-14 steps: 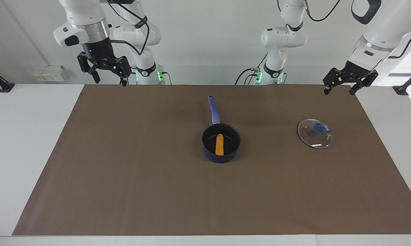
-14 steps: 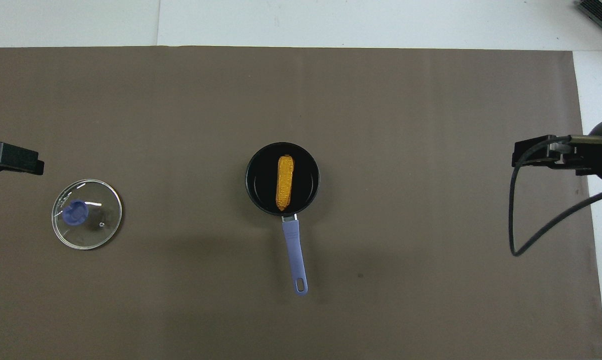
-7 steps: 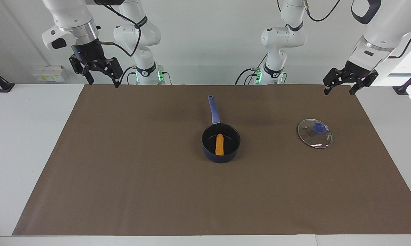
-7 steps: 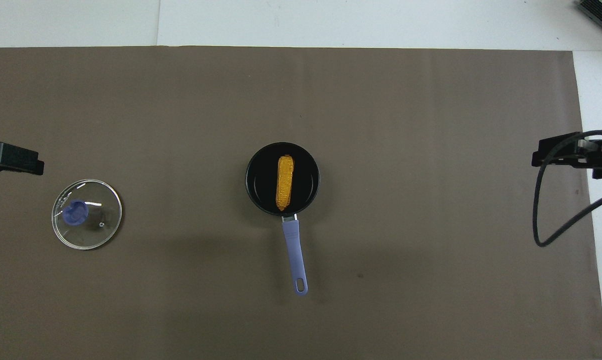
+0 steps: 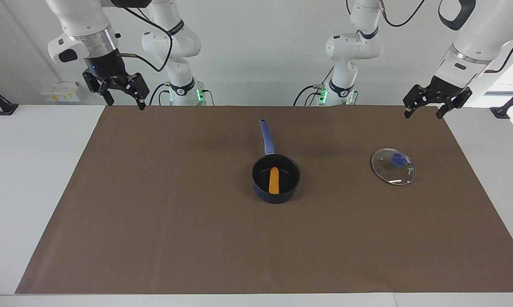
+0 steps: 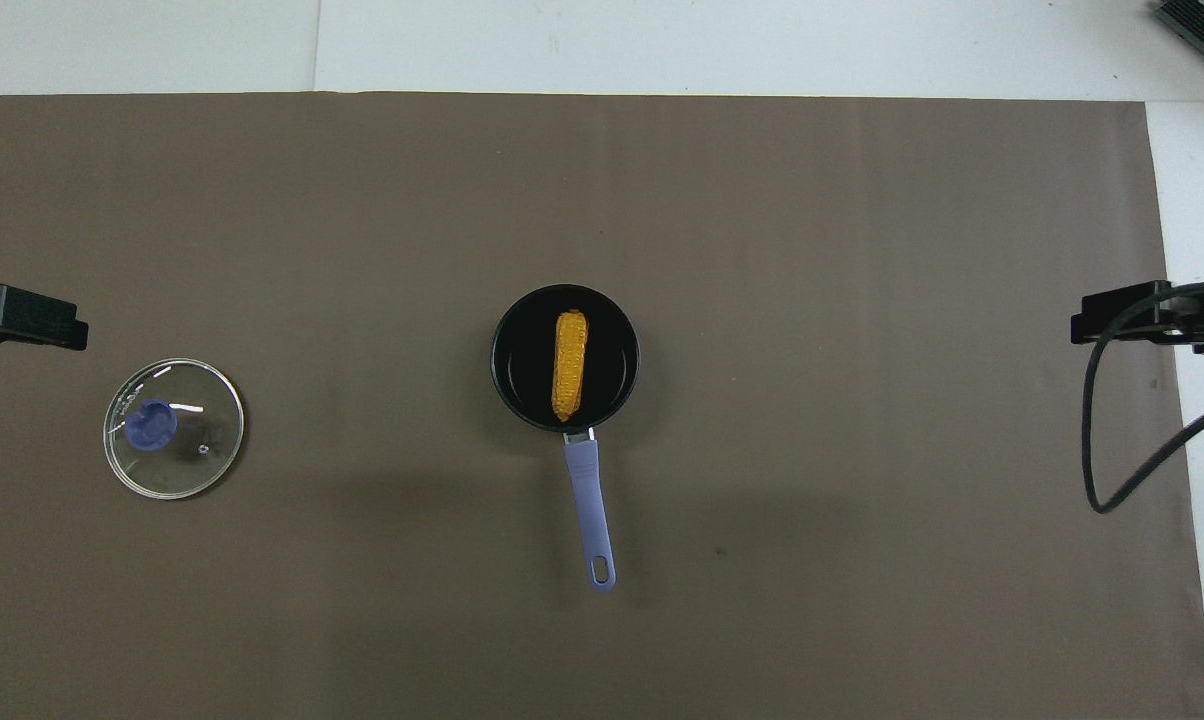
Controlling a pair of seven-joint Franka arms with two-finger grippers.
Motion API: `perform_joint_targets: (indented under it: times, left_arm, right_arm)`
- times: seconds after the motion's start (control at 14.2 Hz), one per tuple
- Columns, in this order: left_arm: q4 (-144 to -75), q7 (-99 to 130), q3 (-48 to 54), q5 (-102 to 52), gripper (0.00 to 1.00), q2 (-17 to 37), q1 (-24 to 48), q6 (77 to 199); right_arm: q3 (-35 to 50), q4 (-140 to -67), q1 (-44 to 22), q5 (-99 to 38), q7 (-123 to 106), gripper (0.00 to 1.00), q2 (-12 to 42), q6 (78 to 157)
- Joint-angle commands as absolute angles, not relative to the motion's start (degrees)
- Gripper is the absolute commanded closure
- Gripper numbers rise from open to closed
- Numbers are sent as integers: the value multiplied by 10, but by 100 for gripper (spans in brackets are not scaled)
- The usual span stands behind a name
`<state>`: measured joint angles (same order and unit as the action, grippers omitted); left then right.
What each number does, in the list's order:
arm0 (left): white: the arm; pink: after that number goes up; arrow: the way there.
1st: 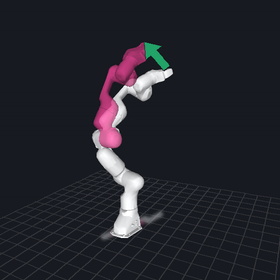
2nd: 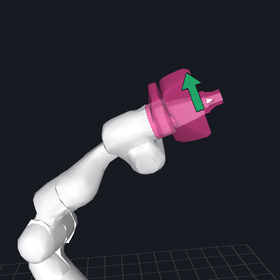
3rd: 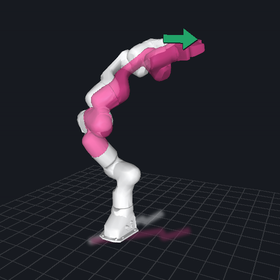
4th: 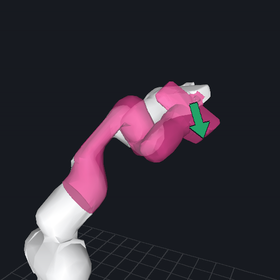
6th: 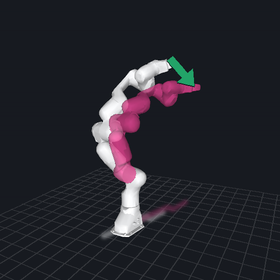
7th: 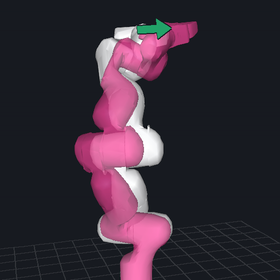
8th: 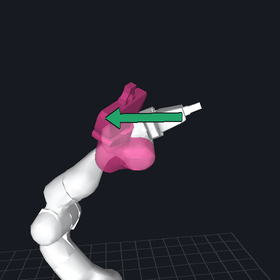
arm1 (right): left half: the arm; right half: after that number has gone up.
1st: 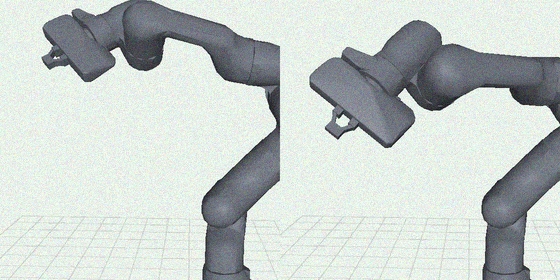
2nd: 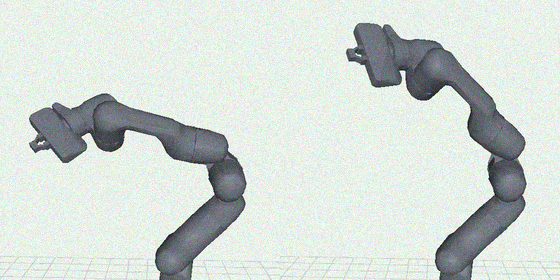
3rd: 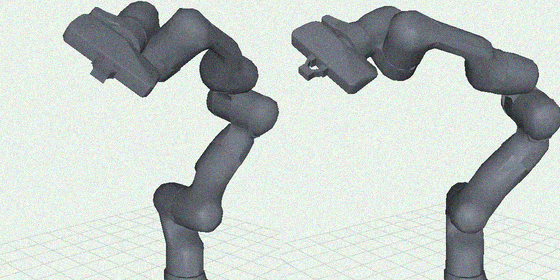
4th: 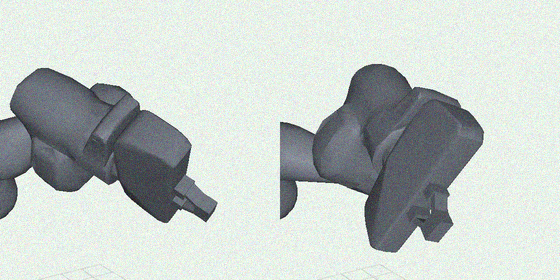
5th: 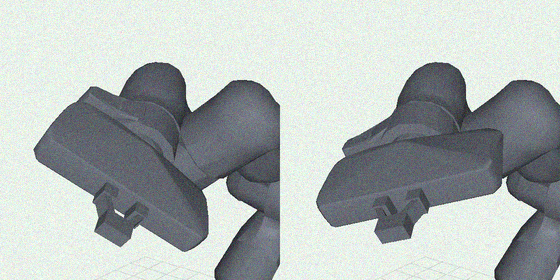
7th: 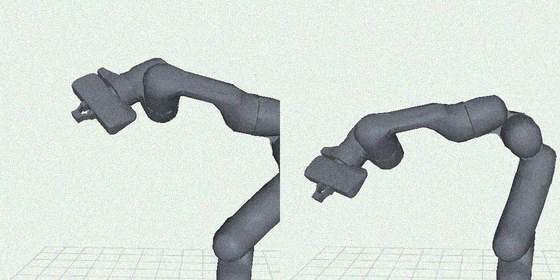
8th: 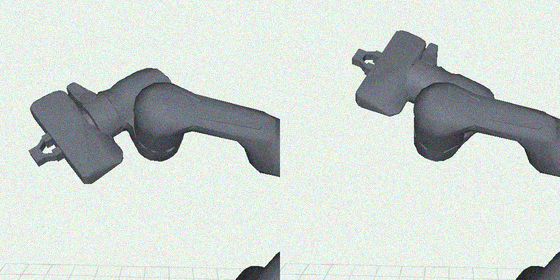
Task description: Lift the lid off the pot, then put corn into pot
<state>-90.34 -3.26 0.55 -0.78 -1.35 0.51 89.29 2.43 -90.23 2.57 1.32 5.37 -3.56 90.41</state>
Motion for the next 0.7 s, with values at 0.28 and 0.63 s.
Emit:
perform_joint_targets:
  times: [0.28, 0.63]
  left_arm:
    - [-896, -33, 4, -6, 0, -15, 4, 881]
    - [-896, -33, 4, -6, 0, -15, 4, 881]
  right_arm:
    - [17, -905, 34, 7, 37, 0, -54, 886]
    - [25, -906, 25, 8, 34, 0, -57, 882]
